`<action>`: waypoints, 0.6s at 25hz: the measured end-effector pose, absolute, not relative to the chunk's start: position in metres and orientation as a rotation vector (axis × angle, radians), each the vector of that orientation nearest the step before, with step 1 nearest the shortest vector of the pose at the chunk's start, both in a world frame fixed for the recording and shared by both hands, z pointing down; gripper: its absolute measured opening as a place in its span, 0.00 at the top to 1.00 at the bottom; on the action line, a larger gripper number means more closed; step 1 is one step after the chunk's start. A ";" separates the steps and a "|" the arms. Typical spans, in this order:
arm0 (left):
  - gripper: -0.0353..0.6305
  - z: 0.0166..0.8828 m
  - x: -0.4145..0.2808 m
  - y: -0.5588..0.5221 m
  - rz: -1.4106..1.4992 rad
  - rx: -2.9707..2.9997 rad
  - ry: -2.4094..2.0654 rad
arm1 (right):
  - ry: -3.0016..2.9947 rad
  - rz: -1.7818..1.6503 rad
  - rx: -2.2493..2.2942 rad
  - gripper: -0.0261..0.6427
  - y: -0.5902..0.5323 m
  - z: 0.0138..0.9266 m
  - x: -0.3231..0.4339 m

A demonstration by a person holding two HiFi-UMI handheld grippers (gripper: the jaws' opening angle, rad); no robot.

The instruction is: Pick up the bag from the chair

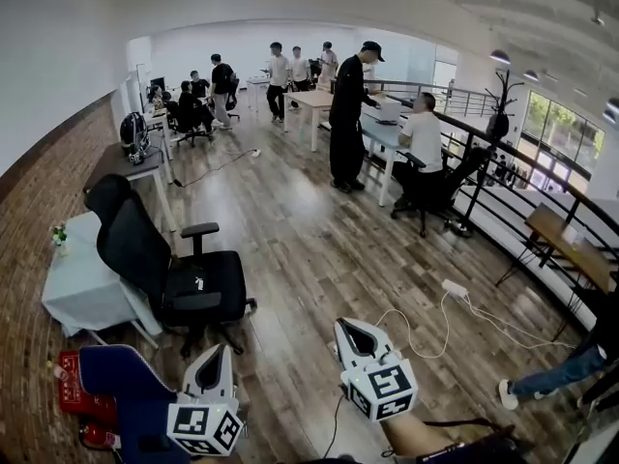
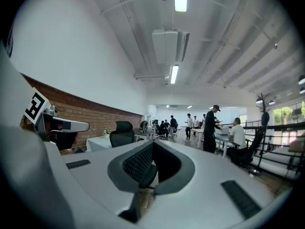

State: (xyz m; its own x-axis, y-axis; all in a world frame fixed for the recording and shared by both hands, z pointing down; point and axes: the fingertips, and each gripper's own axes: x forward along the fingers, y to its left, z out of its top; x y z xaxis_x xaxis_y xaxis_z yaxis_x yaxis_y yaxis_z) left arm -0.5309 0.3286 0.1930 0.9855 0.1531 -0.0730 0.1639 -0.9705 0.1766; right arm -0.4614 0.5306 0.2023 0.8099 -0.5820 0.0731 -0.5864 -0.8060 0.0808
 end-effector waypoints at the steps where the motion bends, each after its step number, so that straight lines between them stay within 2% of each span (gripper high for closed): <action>1: 0.93 0.194 -0.531 0.327 -0.086 2.947 0.238 | -0.933 0.073 2.892 0.94 0.529 0.203 -0.461; 15: 0.93 0.207 -0.540 0.277 -0.075 2.943 0.291 | -0.947 0.042 2.897 0.94 0.479 0.210 -0.476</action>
